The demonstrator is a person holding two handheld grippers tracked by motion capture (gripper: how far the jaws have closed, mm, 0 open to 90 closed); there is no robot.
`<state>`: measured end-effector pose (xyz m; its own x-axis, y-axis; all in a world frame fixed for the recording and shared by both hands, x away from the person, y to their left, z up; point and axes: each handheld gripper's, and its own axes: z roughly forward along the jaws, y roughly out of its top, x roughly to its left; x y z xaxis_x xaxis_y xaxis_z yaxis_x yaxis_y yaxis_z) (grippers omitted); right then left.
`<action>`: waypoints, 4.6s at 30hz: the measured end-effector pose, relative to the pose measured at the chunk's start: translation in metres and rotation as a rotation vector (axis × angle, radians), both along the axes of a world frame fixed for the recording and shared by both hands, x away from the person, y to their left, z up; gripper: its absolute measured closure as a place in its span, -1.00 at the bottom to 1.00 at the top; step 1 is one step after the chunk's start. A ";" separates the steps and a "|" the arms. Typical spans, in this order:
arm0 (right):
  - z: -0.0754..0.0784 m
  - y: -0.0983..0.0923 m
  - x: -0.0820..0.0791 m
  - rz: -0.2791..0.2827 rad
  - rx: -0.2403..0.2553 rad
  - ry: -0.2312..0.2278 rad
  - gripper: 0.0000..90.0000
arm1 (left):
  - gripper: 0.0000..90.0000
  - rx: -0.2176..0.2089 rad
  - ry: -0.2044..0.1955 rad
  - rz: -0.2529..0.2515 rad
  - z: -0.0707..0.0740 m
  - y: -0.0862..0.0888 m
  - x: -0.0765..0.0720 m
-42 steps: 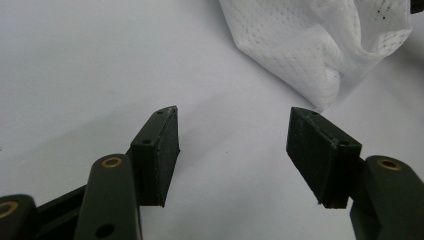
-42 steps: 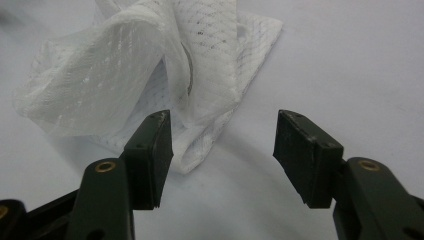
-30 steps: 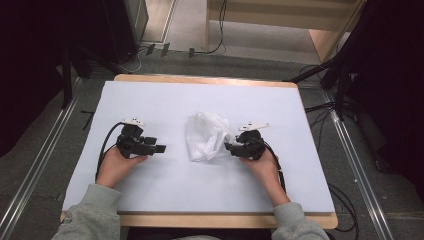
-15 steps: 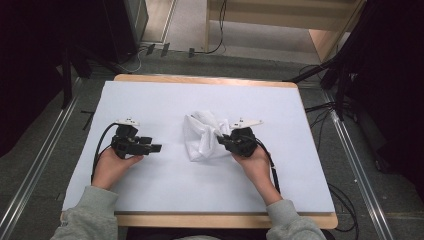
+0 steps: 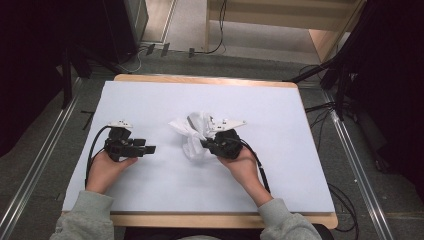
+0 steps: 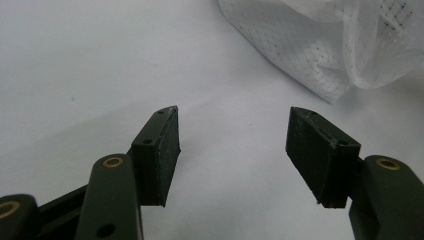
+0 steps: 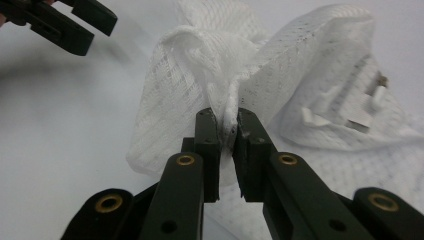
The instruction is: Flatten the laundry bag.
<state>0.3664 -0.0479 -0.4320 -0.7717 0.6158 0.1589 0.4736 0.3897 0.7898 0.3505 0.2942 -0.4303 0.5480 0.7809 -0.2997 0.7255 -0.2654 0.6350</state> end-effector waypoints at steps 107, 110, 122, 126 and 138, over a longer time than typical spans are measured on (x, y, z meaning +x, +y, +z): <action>0.006 -0.092 -0.100 -0.047 -0.034 0.107 0.98 | 0.87 0.010 0.037 -0.037 -0.028 -0.035 0.075; 0.005 -0.096 -0.107 -0.054 -0.034 0.115 0.98 | 0.87 0.021 0.038 -0.041 -0.027 -0.037 0.078; -0.002 -0.101 -0.136 -0.046 -0.038 0.149 0.86 | 0.75 0.022 0.048 -0.028 -0.021 -0.038 0.084; 0.003 -0.106 -0.137 -0.063 -0.011 0.115 0.64 | 0.65 0.016 0.009 -0.027 -0.011 -0.040 0.084; 0.015 -0.108 -0.082 -0.137 0.010 0.037 0.15 | 0.14 -0.010 0.001 -0.062 -0.005 -0.060 0.112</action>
